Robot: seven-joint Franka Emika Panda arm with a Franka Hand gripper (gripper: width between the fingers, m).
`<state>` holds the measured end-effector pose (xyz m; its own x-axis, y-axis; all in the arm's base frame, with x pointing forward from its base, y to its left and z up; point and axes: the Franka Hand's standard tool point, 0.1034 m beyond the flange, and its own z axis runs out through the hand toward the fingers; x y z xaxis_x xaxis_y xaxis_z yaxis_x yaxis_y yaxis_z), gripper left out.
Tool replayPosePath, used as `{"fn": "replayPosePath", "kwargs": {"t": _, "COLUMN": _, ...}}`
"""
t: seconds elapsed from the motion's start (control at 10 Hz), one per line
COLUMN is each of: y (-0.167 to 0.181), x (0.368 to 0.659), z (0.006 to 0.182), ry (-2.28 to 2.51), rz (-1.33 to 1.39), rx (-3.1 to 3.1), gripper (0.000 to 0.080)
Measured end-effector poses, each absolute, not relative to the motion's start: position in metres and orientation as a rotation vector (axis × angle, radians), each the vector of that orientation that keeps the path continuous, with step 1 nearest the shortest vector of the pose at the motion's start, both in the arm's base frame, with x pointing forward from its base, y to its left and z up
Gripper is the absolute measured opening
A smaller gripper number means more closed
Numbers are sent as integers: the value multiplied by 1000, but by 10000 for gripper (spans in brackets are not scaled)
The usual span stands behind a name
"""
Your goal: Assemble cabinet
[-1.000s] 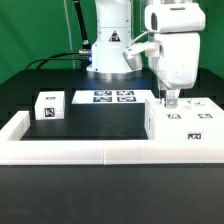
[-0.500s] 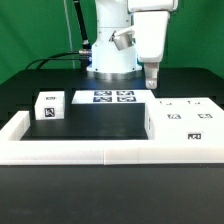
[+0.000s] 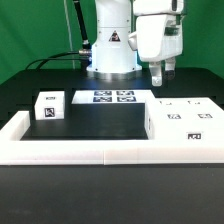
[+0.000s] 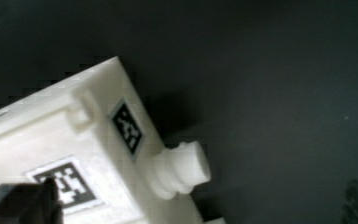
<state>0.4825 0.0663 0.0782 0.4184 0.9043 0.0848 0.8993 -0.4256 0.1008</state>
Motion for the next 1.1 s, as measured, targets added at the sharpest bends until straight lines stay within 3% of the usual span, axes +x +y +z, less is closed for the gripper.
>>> {"fn": "replayPosePath", "kwargs": {"t": 0.3, "y": 67, "x": 482, "z": 78, "ry": 1550, "rz": 197, "rx": 2688, "gripper": 797}}
{"fn": "replayPosePath", "kwargs": {"t": 1.1, "y": 70, "x": 481, "z": 66, "ry": 633, "rz": 294, "rx": 3113, "gripper": 797}}
